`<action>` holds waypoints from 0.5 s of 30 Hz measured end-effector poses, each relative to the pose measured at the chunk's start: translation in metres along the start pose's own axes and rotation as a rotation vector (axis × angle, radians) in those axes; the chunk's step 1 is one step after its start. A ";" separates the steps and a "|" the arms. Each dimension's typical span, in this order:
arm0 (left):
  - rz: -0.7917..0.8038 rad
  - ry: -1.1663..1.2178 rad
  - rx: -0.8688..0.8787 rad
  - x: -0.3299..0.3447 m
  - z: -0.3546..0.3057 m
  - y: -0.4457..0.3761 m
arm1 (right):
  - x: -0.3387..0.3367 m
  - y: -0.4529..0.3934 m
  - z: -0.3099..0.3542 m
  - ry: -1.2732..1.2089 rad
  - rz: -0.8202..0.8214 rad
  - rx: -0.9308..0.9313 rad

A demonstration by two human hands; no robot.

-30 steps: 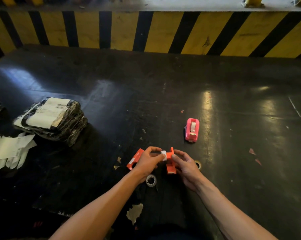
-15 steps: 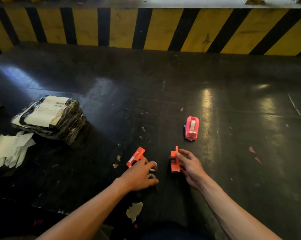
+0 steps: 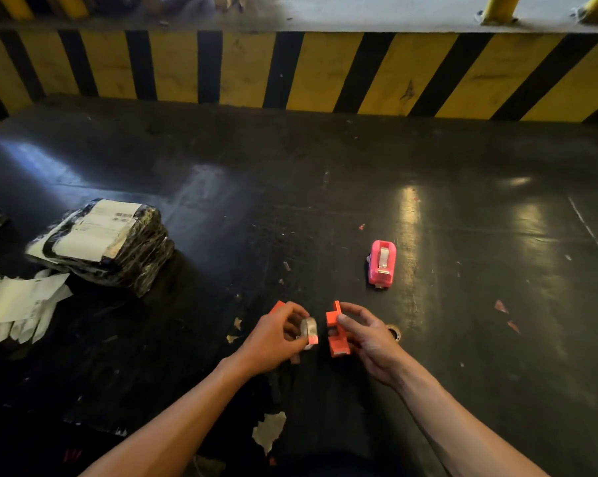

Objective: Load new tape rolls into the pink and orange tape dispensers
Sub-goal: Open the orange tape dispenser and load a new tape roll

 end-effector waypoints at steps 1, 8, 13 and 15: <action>-0.030 0.053 0.008 -0.004 -0.004 -0.001 | 0.003 0.001 0.002 -0.012 0.026 0.003; -0.103 0.235 0.052 -0.012 -0.018 -0.004 | 0.022 0.003 0.013 -0.116 0.130 0.015; -0.070 0.197 0.062 -0.014 -0.017 -0.004 | 0.023 0.005 0.016 -0.119 0.130 0.036; -0.059 0.183 0.058 -0.014 -0.017 -0.004 | 0.024 0.005 0.014 -0.132 0.145 0.053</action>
Point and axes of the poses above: each hand's wrist, its own y-axis away from the middle knuckle, its own x-axis out of the palm, z = x × y, the point moved 4 cm from there along -y, towards the middle knuckle, and after that the axes turned 7 degrees about -x, right-handed, at the moved point
